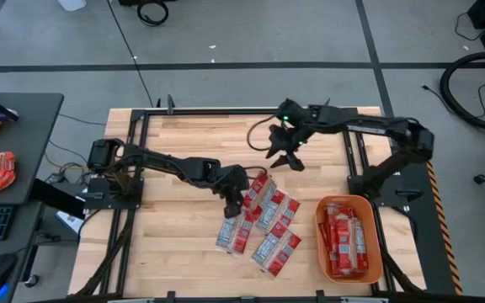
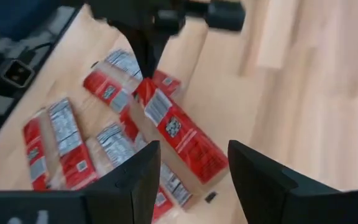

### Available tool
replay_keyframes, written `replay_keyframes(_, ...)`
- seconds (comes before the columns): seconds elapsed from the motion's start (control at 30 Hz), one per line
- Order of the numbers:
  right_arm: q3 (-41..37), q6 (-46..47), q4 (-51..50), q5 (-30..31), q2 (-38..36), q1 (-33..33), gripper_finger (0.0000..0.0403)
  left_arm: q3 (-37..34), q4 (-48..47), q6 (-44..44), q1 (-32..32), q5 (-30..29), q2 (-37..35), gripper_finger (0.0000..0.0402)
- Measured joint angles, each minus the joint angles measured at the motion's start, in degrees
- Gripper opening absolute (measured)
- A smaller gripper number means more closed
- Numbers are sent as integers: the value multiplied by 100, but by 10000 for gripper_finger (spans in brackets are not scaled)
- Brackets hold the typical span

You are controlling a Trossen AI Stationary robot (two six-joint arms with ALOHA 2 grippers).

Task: Sort popcorn bags into baskets
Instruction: Put the red popcorn bag into the orange bin

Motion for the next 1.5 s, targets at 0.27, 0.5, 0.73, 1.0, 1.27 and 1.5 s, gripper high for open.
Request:
replay_keyframes(0.27,-7,-367,344,-365,1212,57,197,0,20,318,-264,-480,2,0)
replay_keyframes(0.5,-7,-521,774,-278,1674,250,192,0,25,269,-429,-821,8,0)
replay_keyframes(0.73,-7,-563,618,-259,1976,318,191,0,25,252,-530,-1128,8,0)
replay_keyframes(1.0,0,-796,204,-239,2093,420,127,-2,20,308,-506,-1152,10,0)
replay_keyframes(1.27,0,-600,64,-95,1954,494,31,-7,-95,-539,-472,-1241,-47,51)
replay_keyframes(1.5,-7,372,-547,-20,1312,554,29,-4,-902,-755,-404,-1270,-662,130)
